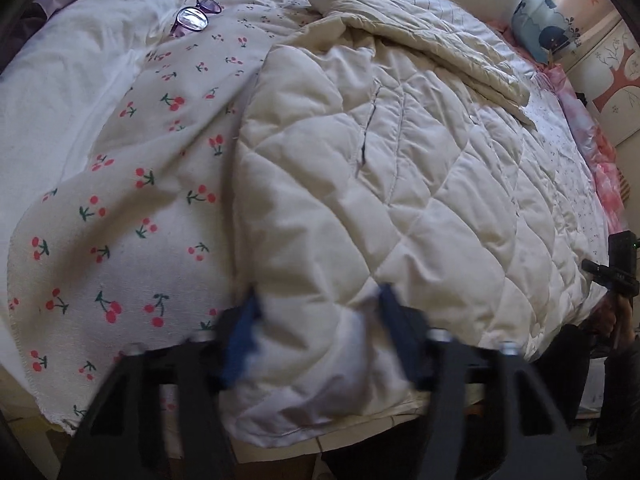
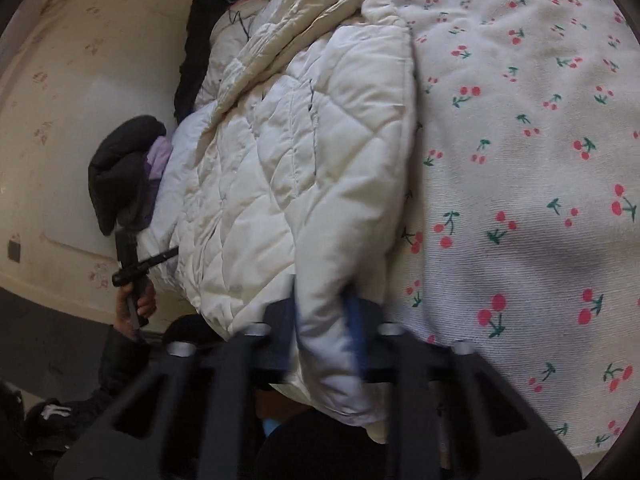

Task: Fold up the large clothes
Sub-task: 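Grasp the jacket hem with the left tool while the right tool holds its end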

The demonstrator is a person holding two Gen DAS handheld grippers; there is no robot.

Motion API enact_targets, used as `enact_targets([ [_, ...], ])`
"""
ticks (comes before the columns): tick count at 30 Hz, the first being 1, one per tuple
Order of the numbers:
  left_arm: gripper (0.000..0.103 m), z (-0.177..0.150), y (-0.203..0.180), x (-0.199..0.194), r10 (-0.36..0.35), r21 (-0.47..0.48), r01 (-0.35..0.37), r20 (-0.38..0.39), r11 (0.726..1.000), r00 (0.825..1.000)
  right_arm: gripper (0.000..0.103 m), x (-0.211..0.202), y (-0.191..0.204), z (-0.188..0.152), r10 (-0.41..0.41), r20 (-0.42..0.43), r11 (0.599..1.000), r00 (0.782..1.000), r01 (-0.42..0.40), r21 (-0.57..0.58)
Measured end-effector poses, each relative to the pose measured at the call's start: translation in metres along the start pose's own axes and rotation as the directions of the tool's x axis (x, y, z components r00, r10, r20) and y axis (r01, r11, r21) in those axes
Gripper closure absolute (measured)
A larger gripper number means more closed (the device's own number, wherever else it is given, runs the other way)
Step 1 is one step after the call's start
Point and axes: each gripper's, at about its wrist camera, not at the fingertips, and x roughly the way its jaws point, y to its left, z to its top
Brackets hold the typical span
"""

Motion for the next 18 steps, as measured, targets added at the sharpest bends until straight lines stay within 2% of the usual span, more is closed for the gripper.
enact_targets([
  [1, 0.077, 0.000, -0.001, -0.003, -0.011, -0.010, 0.011, 0.006, 1.000, 1.000, 0.091, -0.001, 0.004, 0.000, 0.028, 0.022, 1.000, 0.999, -0.028, -0.006],
  [3, 0.089, 0.004, -0.007, -0.014, -0.048, -0.018, 0.048, 0.029, 0.999, 0.998, 0.092, -0.003, 0.020, 0.003, 0.085, 0.066, 0.996, 0.994, -0.082, -0.037],
  [5, 0.092, 0.011, -0.016, -0.033, -0.086, -0.035, 0.089, 0.067, 0.995, 0.994, 0.093, -0.007, 0.043, 0.012, 0.168, 0.132, 0.984, 0.977, -0.159, -0.078],
  [7, 0.093, 0.017, -0.023, -0.056, -0.131, -0.045, 0.136, 0.110, 0.990, 0.985, 0.094, -0.017, 0.069, 0.024, 0.239, 0.211, 0.968, 0.948, -0.216, -0.127],
  [11, 0.094, 0.018, -0.054, -0.121, -0.228, -0.016, 0.237, 0.215, 0.971, 0.950, 0.094, -0.058, 0.110, 0.037, 0.331, 0.301, 0.939, 0.894, -0.281, -0.197],
  [14, 0.094, 0.002, -0.075, -0.168, -0.287, 0.046, 0.285, 0.257, 0.957, 0.923, 0.094, -0.096, 0.134, 0.024, 0.349, 0.307, 0.925, 0.885, -0.274, -0.262],
  [16, 0.094, -0.016, -0.082, -0.189, -0.318, 0.078, 0.309, 0.255, 0.948, 0.913, 0.094, -0.126, 0.141, 0.003, 0.347, 0.301, 0.919, 0.888, -0.258, -0.299],
  [17, 0.094, -0.028, -0.085, -0.196, -0.321, 0.096, 0.307, 0.243, 0.947, 0.915, 0.094, -0.135, 0.143, -0.007, 0.338, 0.292, 0.919, 0.895, -0.247, -0.306],
  [18, 0.094, -0.039, -0.087, -0.197, -0.318, 0.116, 0.299, 0.219, 0.947, 0.923, 0.094, -0.145, 0.140, -0.024, 0.306, 0.276, 0.925, 0.911, -0.215, -0.315],
])
